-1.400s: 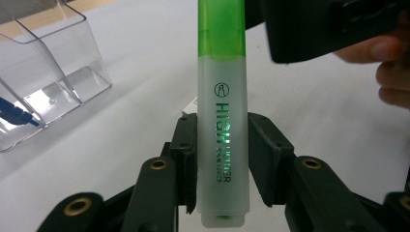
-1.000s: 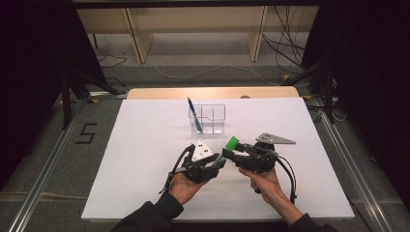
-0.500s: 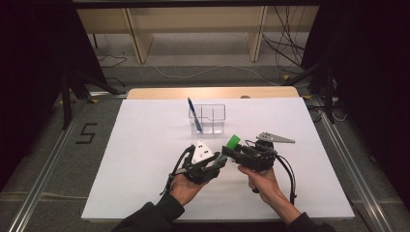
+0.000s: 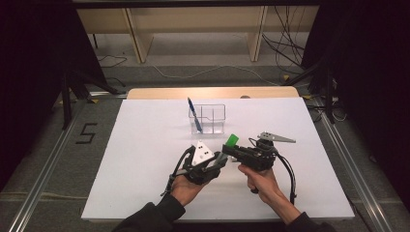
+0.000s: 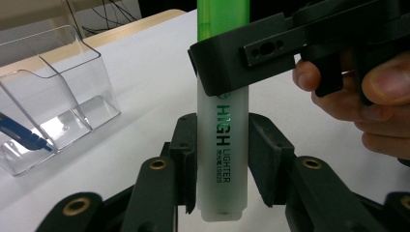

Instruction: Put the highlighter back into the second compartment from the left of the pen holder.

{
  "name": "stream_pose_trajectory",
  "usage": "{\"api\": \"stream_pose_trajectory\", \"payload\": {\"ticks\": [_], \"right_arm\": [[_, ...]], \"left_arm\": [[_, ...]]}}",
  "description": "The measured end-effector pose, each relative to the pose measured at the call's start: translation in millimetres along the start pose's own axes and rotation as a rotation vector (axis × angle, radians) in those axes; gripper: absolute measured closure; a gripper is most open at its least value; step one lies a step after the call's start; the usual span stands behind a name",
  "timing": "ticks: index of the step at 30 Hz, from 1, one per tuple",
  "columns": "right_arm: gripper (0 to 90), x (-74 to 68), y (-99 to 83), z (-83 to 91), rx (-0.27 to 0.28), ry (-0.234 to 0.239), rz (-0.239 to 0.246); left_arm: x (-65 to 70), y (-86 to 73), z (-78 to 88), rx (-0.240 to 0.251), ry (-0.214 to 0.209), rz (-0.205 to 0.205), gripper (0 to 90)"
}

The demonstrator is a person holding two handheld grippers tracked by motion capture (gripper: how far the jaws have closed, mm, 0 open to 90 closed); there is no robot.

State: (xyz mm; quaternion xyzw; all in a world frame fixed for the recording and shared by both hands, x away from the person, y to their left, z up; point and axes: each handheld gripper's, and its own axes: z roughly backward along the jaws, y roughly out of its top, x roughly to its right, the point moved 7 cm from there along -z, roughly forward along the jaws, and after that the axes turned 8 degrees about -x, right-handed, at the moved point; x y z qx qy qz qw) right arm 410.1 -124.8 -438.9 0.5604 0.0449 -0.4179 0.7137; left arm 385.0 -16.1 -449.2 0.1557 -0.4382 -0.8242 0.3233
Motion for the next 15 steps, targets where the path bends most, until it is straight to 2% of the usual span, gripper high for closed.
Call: {"api": "stream_pose_trajectory", "payload": {"ticks": [2, 3, 4, 6, 7, 10, 15], "right_arm": [[75.7, -0.3, 0.5, 0.3, 0.001, 0.021, -0.012], [75.7, -0.7, 0.9, 0.7, 0.002, 0.025, -0.011], [75.8, -1.9, 1.4, 1.3, 0.005, 0.030, -0.010], [75.8, -2.3, 2.6, 2.2, 0.013, 0.023, 0.007], [75.8, -1.3, 2.8, 2.7, 0.013, 0.014, 0.021], [75.8, 0.6, 4.1, 4.1, 0.019, 0.003, 0.023], [75.8, 4.0, 6.8, 7.6, 0.026, -0.028, 0.045]], "left_arm": [[0.4, 0.2, -1.0, -0.006, 0.003, -0.003, 60.3], [1.0, -0.2, -1.9, -0.022, -0.006, 0.000, 48.5], [1.7, -0.4, -2.4, -0.027, -0.015, 0.006, 40.9], [4.0, 0.1, -0.6, -0.023, -0.041, 0.009, 33.3], [4.7, 0.7, 0.4, -0.022, -0.047, 0.006, 30.4], [6.1, 1.9, 4.5, -0.029, -0.066, -0.004, 24.2], [3.7, -1.1, 12.3, -0.033, -0.095, 0.008, 20.3]]}}
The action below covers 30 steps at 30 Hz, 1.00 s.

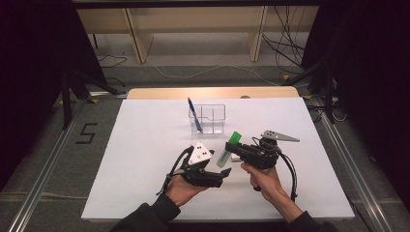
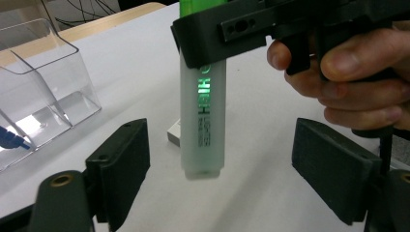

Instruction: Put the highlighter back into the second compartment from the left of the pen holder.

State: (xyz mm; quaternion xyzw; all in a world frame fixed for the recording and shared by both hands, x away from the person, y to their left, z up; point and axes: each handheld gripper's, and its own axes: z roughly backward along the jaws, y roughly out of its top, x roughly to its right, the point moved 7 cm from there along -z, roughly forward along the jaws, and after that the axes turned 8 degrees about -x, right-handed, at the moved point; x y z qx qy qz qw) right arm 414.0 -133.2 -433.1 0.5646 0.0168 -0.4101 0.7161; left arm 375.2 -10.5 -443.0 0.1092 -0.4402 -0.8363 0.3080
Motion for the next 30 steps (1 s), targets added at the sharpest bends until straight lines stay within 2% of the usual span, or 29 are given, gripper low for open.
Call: {"api": "stream_pose_trajectory", "payload": {"ticks": [6, 8, 13, 22, 25, 28, 30], "right_arm": [[75.7, 3.2, 7.0, 3.4, 0.006, -0.049, 0.044], [75.7, 5.4, 10.4, 3.5, 0.012, -0.071, 0.077], [75.6, 9.3, 18.2, 3.3, 0.017, -0.104, 0.086], [75.7, 19.6, 35.7, -3.7, 0.029, -0.158, 0.108], [75.6, 22.4, 44.2, -7.6, 0.032, -0.183, 0.128], [75.6, 25.1, 51.9, -11.6, 0.032, -0.201, 0.142], [75.6, 26.8, 57.9, -15.2, 0.029, -0.222, 0.153]], "left_arm": [[-10.1, -4.8, 12.8, 0.001, -0.017, 0.004, 18.5], [-17.1, -7.3, 18.9, 0.003, -0.015, 0.010, 18.5], [-31.4, -12.0, 32.5, 0.028, -0.007, 0.036, 18.7], [-46.7, -23.9, 43.7, 0.037, 0.027, 0.070, 18.8], [-49.6, -28.3, 45.5, 0.030, 0.035, 0.070, 18.8], [-52.9, -33.6, 46.3, 0.014, 0.062, 0.058, 18.8], [-53.9, -35.2, 47.6, 0.016, 0.060, 0.066, 18.8]]}}
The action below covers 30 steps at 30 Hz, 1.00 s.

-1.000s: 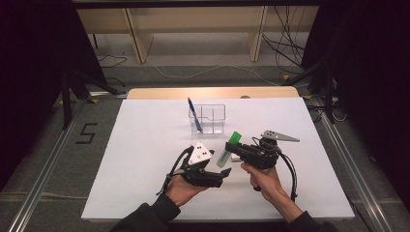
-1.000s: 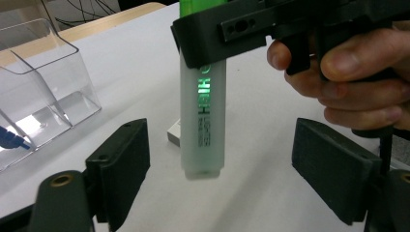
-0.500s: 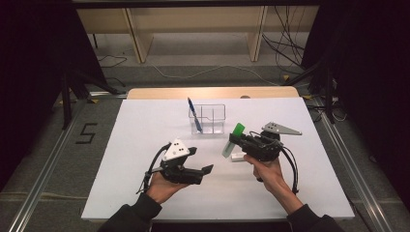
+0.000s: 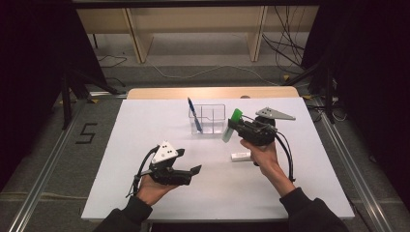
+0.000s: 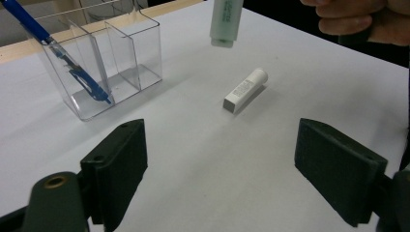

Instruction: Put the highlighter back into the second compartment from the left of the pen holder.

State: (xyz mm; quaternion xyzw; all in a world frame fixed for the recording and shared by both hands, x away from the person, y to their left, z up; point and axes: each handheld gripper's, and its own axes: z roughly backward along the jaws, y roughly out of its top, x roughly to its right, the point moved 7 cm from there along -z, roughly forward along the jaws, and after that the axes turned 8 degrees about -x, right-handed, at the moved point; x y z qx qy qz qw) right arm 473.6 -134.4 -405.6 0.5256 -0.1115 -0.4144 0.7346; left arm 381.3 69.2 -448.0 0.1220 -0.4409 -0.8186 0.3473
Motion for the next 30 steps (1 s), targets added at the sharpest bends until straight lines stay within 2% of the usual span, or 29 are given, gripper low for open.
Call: {"api": "stream_pose_trajectory", "payload": {"ticks": [4, 11, 19, 30], "right_arm": [[75.6, 3.1, 10.2, -8.9, -0.004, -0.019, 0.008], [75.6, 9.5, 29.6, -24.6, -0.004, -0.028, -0.011], [75.6, 19.0, 50.9, -43.1, 0.002, -0.054, -0.041], [75.5, 23.7, 58.3, -66.6, -0.022, -0.092, -0.040]], "left_arm": [[-3.3, -3.9, 2.7, 0.003, -0.024, 0.033, 18.8], [-11.8, -9.0, 9.6, 0.017, -0.003, 0.062, 18.8], [-15.3, -14.6, 16.4, 0.015, 0.023, 0.050, 18.8], [-20.0, -19.4, 20.8, 0.015, 0.029, 0.053, 18.6]]}}
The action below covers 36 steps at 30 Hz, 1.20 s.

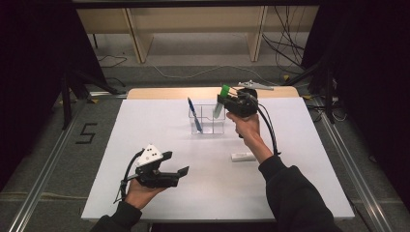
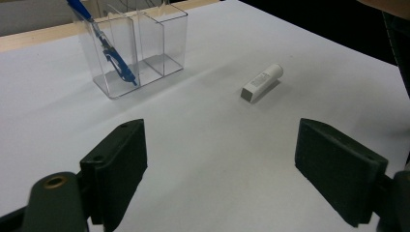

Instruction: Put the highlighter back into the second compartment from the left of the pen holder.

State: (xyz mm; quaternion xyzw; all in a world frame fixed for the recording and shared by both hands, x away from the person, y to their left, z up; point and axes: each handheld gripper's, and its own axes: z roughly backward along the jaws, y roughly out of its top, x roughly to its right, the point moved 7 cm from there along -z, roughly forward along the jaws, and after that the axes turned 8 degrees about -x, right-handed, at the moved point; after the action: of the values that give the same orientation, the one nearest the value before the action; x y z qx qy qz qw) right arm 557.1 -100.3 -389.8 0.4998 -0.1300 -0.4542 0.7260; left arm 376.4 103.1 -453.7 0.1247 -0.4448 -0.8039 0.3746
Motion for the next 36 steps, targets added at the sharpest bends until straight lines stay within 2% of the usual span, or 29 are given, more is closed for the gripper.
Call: {"api": "stream_pose_trajectory", "payload": {"ticks": [4, 8, 13, 17, 23, 27, 36], "right_arm": [[75.6, -0.1, 2.8, -5.2, -0.004, -0.011, -0.002], [75.6, -0.3, 5.2, -11.1, -0.009, -0.022, -0.002], [75.5, -1.4, 6.4, -18.7, -0.011, -0.029, 0.000], [75.5, -2.8, 7.2, -24.8, -0.019, -0.040, 0.000], [75.5, -5.0, 8.8, -33.7, -0.029, -0.054, 0.009], [75.5, -5.4, 10.0, -38.8, -0.032, -0.059, 0.012], [75.5, -7.1, 8.1, -48.5, -0.049, -0.074, 0.024]], "left_arm": [[-1.5, -1.6, 1.0, 0.002, 0.002, 0.011, 18.4], [-1.0, -2.1, 1.3, 0.000, 0.006, -0.003, 18.3], [-1.7, -2.3, 2.4, 0.010, 0.005, 0.011, 18.1], [-1.8, -3.4, 3.1, 0.002, 0.001, -0.003, 18.1], [-3.2, -3.9, 2.9, 0.009, 0.005, 0.010, 18.1], [-2.9, -4.0, 3.3, 0.004, 0.007, -0.004, 18.1], [-2.4, -3.5, 3.3, 0.005, 0.005, -0.006, 18.1]]}}
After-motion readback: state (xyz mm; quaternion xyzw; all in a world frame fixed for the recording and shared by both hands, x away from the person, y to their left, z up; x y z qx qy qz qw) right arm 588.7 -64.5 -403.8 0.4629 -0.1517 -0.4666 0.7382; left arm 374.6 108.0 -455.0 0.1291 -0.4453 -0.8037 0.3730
